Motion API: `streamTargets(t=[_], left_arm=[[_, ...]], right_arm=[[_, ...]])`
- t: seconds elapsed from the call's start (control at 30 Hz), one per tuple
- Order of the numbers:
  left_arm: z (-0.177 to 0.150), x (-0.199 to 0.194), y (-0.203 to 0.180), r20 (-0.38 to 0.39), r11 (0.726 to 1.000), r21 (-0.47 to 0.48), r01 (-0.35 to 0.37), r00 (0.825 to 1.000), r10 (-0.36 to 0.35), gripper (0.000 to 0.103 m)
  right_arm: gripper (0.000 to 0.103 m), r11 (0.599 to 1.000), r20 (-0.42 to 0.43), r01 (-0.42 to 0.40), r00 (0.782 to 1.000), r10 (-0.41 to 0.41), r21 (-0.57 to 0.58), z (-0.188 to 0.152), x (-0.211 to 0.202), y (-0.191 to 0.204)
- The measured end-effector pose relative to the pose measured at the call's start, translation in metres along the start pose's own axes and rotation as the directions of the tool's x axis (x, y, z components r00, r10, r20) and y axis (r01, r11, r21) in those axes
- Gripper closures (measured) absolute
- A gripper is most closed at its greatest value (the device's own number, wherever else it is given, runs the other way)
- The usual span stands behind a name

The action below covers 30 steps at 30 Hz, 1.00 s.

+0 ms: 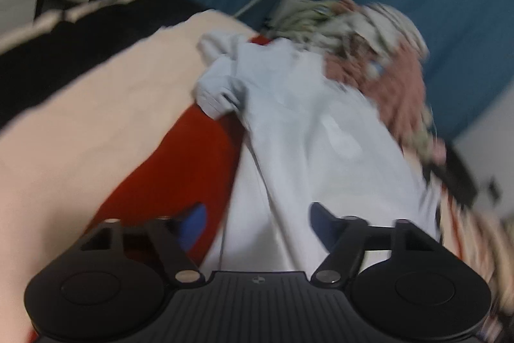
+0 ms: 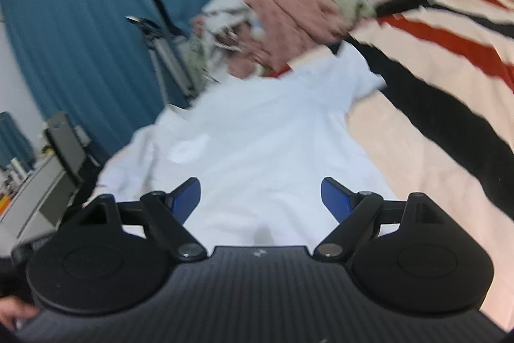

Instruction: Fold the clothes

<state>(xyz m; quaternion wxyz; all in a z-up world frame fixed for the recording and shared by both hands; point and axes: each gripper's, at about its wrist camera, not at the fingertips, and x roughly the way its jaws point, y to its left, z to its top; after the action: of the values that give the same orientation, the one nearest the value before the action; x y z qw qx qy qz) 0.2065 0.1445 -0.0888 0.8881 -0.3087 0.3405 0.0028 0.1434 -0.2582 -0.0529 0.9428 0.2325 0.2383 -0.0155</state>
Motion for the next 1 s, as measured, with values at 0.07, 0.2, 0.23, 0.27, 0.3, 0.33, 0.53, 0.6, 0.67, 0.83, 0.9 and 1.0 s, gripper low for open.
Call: streamTargets(t=[0.07,0.2,0.23,0.27,0.3,0.33,0.53,0.6,0.67,0.83,0.9,1.0], left_arm=[[0.017,0.026,0.012,0.026,0.995,-0.094,0.015,1.000,-0.012,0.046],[0.040,0.069,0.035,0.092,0.954,-0.283,0.096,0.993,-0.073,0.047],[0.046,0.078,0.039,0.117,0.940,-0.321,0.112,0.990,-0.078,0.046],[0.052,0.088,0.042,0.138,0.930,-0.349,0.119,0.988,-0.075,0.046],[0.058,0.097,0.044,0.160,0.921,-0.369,0.122,0.985,-0.067,0.046],[0.063,0.106,0.045,0.181,0.913,-0.388,0.125,0.982,-0.058,0.046],[0.117,0.153,0.039,0.213,0.936,-0.342,0.087,0.977,-0.013,0.052],[0.135,0.164,0.041,0.184,0.950,-0.309,0.042,0.983,0.017,0.080],[0.154,0.171,0.041,0.157,0.966,-0.260,0.010,0.987,0.032,0.091],[0.211,0.154,0.026,0.256,0.996,-0.062,-0.058,0.964,0.072,0.095],[0.235,0.152,0.019,0.271,0.987,-0.014,-0.157,0.950,0.155,0.095],[0.251,0.162,0.003,0.308,0.923,0.106,-0.370,0.895,0.323,0.095]], right_arm=[[0.019,1.000,0.016,0.007,1.000,-0.007,-0.015,0.002,0.010,0.003],[0.020,0.995,0.027,-0.020,0.999,0.022,-0.099,-0.003,0.034,0.017],[0.020,0.994,0.014,-0.020,1.000,0.022,-0.109,-0.006,0.041,0.018],[0.020,0.994,-0.004,-0.017,1.000,0.016,-0.111,-0.008,0.048,0.017],[0.020,0.994,-0.029,-0.013,1.000,0.010,-0.107,-0.010,0.056,0.016],[0.020,0.995,-0.052,-0.011,0.999,0.006,-0.096,-0.013,0.063,0.013],[0.020,0.997,-0.084,0.007,0.996,-0.013,-0.071,-0.016,0.086,0.006],[0.020,0.997,-0.090,0.012,0.996,-0.018,-0.070,-0.017,0.092,0.007],[0.020,0.997,-0.092,0.016,0.996,-0.023,-0.072,-0.017,0.095,0.009],[0.020,0.995,-0.057,0.030,0.998,-0.036,-0.097,-0.016,0.097,0.014],[0.020,0.994,-0.001,0.046,0.999,-0.047,-0.104,-0.013,0.091,0.014],[0.020,0.991,0.043,0.061,0.997,-0.056,-0.119,-0.009,0.089,0.015]])
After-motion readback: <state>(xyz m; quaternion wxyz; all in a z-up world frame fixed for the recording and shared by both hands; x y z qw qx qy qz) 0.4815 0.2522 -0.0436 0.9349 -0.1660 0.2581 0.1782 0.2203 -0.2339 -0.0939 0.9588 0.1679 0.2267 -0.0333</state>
